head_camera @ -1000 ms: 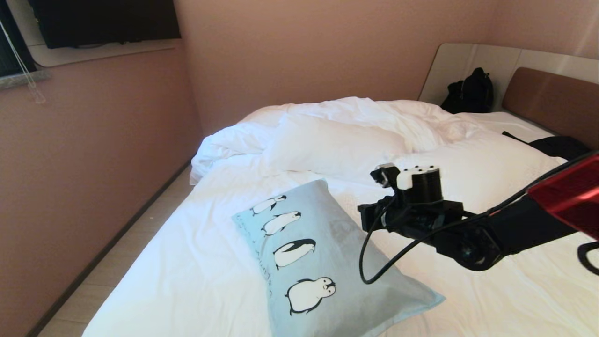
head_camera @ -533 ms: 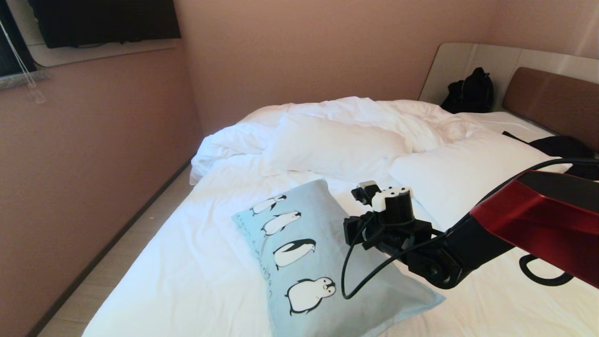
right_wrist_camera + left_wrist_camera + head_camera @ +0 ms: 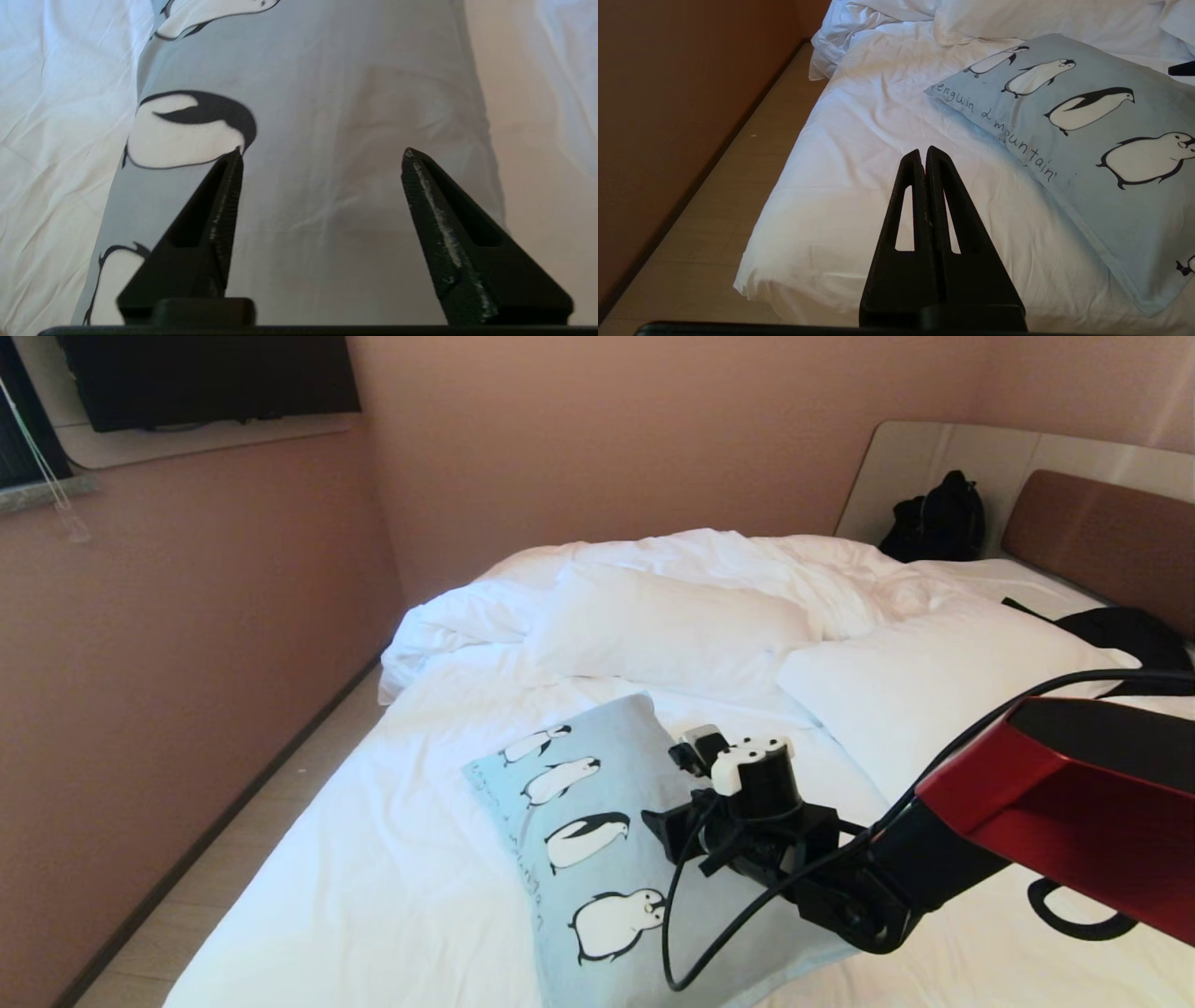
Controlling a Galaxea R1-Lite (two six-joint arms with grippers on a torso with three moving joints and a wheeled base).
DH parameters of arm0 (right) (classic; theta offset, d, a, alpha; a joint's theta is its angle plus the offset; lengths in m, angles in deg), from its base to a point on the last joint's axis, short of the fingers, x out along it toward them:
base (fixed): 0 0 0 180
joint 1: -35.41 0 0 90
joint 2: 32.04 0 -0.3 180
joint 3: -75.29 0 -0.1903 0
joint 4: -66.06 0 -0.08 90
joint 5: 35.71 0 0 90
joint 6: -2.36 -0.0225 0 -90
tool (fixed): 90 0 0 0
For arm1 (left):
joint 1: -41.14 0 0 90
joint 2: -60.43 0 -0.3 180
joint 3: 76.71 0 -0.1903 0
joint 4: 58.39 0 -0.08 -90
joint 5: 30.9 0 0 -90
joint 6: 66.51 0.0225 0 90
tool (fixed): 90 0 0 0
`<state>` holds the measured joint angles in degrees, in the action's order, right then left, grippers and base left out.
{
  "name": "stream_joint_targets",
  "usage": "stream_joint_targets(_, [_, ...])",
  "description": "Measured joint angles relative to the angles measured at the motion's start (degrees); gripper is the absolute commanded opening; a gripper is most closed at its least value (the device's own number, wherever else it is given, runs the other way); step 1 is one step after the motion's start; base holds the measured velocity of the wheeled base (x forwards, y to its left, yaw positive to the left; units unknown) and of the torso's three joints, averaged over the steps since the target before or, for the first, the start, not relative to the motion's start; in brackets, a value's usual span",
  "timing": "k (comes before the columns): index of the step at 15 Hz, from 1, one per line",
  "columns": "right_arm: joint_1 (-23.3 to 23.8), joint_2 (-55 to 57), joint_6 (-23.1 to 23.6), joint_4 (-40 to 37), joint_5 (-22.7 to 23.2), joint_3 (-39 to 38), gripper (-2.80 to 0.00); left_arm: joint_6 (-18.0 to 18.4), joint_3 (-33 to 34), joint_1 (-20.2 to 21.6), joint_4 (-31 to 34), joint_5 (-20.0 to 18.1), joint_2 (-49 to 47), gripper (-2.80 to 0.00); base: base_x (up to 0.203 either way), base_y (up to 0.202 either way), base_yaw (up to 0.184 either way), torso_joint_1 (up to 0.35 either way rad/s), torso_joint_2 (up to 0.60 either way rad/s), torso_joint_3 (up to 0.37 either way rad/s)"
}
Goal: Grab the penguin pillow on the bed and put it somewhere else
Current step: Pick up the pillow
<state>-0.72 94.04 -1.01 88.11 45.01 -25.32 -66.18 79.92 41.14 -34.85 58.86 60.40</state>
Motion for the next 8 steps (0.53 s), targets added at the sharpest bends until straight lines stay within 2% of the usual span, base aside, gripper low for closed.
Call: stream_joint_targets(8, [-1.7,5.0,0.0,0.3,0.0,0.3,0.00,0.0,0.0,0.0,0.0,0.0,0.0,-2.80,0.000,0.000,0.000,0.000,0.00,0.000])
